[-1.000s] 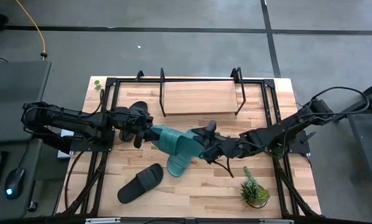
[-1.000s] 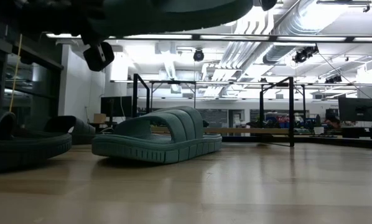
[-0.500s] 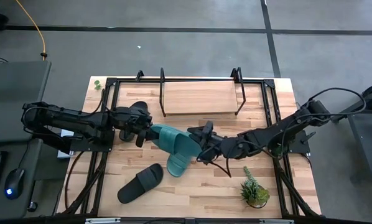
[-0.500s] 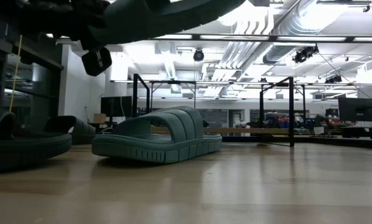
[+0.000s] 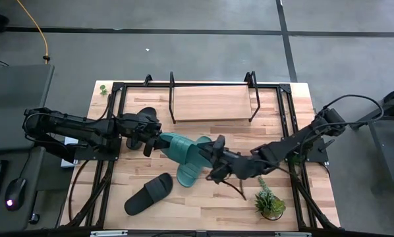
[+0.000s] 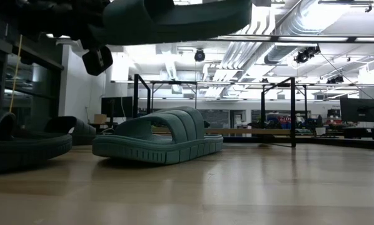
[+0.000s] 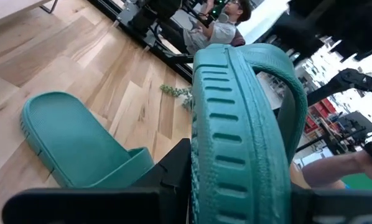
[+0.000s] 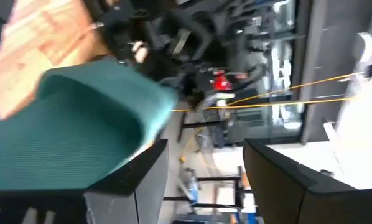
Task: Pick and place slides into the shelf
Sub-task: Put the bottom green slipper on the shelf
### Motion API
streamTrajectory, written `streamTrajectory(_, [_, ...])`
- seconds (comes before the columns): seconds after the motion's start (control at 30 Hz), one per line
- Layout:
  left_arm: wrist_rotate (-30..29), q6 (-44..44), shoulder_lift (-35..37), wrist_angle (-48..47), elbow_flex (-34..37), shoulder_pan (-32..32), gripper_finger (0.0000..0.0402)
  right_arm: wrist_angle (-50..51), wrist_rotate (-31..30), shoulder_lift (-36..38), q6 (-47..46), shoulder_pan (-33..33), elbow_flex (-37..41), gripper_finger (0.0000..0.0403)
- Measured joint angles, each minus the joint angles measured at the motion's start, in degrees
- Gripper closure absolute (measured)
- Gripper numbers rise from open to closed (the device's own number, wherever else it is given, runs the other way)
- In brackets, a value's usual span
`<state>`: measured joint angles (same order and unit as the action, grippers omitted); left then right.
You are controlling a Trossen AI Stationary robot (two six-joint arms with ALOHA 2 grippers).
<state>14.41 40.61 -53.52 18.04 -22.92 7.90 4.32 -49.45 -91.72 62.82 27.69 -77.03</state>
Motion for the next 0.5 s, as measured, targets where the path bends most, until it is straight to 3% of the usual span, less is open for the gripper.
streamTrajectory(0.3, [0.18, 0.16, 0.0, 0.52, 0.0, 0.0, 0.0344, -1.95, 0.13, -8.23, 1.73, -2.13, 0.07, 0.0206])
streamTrajectory(0.5, [0.5, 0.17, 0.0, 0.02, 0.04, 0.02, 0.0344, -5.68, 1.34, -9.66, 1.72, -2.61, 0.07, 0.0206])
